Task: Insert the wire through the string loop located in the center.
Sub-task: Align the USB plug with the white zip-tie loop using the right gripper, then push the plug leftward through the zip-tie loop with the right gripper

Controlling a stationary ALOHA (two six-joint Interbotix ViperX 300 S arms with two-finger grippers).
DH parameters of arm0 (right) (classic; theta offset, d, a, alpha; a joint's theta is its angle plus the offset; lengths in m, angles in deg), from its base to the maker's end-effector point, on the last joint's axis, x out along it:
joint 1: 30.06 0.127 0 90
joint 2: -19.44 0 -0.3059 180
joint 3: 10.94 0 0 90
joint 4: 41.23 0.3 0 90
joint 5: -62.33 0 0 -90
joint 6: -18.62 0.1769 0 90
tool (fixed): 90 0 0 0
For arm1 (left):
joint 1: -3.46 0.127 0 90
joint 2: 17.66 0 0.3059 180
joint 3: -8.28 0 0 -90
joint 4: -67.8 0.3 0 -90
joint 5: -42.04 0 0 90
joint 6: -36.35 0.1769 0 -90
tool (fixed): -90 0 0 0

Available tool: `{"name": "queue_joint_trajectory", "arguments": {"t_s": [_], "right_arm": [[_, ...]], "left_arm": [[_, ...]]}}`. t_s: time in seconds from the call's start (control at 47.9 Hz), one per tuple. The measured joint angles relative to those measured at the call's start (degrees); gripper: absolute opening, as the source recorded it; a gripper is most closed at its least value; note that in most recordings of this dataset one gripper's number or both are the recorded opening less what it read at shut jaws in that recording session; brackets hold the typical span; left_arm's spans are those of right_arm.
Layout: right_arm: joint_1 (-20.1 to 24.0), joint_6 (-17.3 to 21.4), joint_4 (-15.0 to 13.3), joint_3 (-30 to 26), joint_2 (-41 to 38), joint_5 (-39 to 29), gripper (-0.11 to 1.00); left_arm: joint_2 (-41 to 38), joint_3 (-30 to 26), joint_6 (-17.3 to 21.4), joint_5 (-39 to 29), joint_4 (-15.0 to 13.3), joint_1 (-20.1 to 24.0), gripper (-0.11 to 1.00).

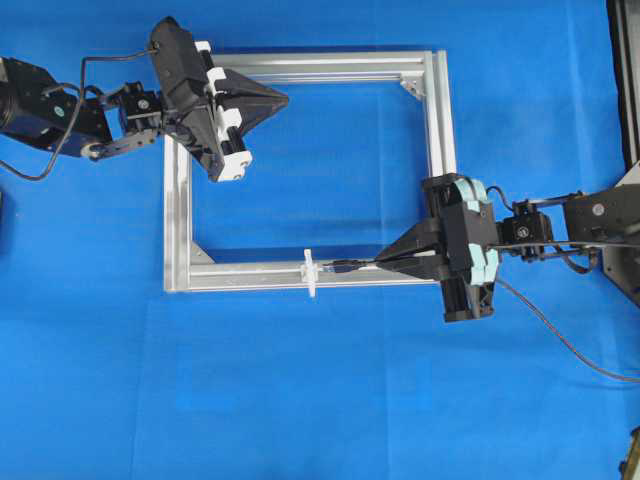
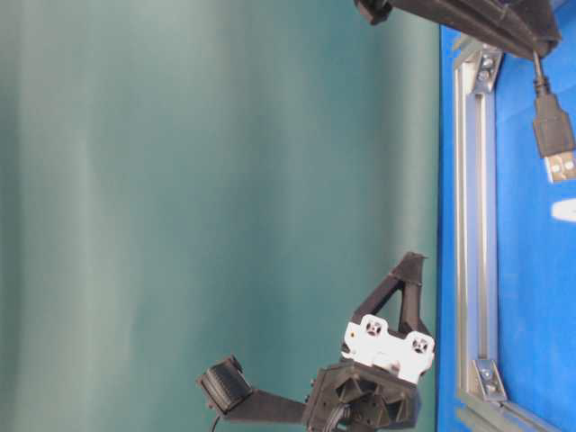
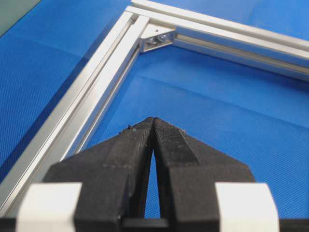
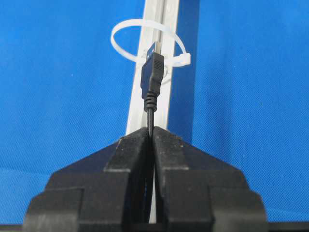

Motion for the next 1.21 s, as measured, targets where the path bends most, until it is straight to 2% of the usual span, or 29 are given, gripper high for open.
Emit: {"name": "queue_joint_trajectory", "arguments": {"t_s": [0.501, 1.21], "right_arm": [[0.0, 0.0, 0.0, -0.2, -1.0, 0.1, -0.02], [0.0, 0.0, 0.0, -7.2, -8.6, 1.8, -0.02]], "left_arm": [[0.0, 0.0, 0.0, 0.0, 0.0, 0.0, 0.00], [0.0, 0.0, 0.0, 0.0, 0.1, 0.0, 0.00]]}}
